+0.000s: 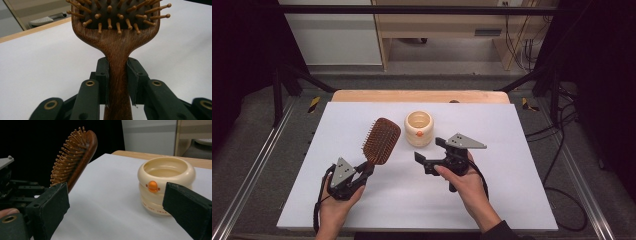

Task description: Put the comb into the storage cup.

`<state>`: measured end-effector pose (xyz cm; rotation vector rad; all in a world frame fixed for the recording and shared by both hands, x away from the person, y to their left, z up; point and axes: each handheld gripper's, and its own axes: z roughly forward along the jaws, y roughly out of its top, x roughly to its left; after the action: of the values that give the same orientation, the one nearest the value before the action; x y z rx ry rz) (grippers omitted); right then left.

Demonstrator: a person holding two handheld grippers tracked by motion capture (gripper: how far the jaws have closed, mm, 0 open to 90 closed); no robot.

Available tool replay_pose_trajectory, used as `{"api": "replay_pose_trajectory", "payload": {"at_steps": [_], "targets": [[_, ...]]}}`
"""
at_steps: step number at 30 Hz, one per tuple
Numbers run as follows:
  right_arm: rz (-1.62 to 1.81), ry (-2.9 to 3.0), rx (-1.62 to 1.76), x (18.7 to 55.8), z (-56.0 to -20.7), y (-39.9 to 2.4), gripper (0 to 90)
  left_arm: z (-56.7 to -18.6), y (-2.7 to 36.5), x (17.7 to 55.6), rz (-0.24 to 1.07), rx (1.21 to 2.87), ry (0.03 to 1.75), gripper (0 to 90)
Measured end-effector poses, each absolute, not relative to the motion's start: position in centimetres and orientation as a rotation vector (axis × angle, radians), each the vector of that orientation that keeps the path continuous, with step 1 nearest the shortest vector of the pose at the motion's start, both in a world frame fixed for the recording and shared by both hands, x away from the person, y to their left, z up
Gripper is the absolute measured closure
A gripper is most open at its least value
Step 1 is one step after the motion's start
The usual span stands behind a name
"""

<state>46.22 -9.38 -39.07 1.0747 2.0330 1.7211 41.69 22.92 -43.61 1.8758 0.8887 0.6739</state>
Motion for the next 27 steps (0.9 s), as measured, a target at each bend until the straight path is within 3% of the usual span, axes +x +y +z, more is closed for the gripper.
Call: {"api": "replay_pose_trajectory", "payload": {"at_steps": [27], "targets": [[1.813,2.084,1.075,46.8,-38.5,-5.0,6.8,-43.4,21.6,41.1,0.702,1.883,0.824,72.7]]}}
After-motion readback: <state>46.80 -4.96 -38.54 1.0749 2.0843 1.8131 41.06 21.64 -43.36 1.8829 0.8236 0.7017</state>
